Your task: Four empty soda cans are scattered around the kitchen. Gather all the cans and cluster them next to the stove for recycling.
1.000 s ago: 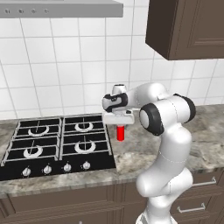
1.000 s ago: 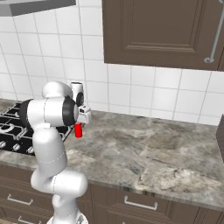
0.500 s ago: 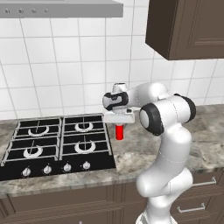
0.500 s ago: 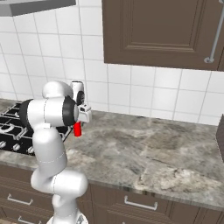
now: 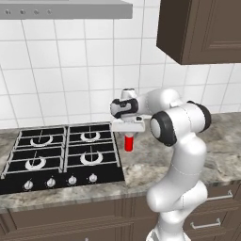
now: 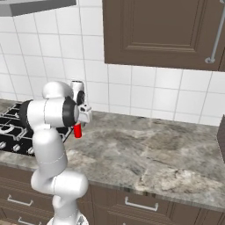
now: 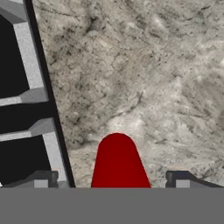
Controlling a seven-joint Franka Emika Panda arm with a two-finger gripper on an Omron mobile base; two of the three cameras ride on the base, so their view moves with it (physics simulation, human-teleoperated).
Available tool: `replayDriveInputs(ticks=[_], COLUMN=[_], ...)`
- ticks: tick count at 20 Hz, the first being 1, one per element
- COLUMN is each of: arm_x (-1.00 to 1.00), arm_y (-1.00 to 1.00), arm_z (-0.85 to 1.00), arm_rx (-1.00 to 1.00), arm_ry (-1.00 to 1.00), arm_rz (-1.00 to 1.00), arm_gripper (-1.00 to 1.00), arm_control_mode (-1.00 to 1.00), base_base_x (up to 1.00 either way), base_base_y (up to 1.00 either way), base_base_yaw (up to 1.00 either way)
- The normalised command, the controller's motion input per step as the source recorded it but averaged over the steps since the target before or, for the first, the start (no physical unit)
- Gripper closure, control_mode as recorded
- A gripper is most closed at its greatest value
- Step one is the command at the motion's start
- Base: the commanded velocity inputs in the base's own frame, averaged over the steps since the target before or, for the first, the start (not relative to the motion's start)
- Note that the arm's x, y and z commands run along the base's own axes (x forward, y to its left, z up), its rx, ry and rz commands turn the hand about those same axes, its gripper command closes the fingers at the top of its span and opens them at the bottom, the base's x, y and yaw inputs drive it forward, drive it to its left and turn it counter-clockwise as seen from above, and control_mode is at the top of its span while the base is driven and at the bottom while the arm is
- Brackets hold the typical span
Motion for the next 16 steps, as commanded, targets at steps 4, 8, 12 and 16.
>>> replayDriveInputs(ticks=[4,8,12,16], arm_x=[-0.19,-0.86,-1.00,-1.00], arm_y=[0.00,0.00,-0.02,-0.19], arm_z=[0.29,0.47,0.33,0.17], arm_rx=[0.00,0.00,0.01,0.03], arm_ry=[0.00,-0.07,-0.13,-0.19], arm_rz=[0.00,0.00,0.00,0.00], arm_gripper=[-1.00,-1.00,-1.00,-1.00], arm_control_mode=[-1.00,-1.00,-1.00,-1.00], base_base_x=[0.00,0.00,0.00,0.00], base_base_y=[0.00,0.00,0.00,0.00], base_base_yaw=[0.00,0.00,0.00,0.00])
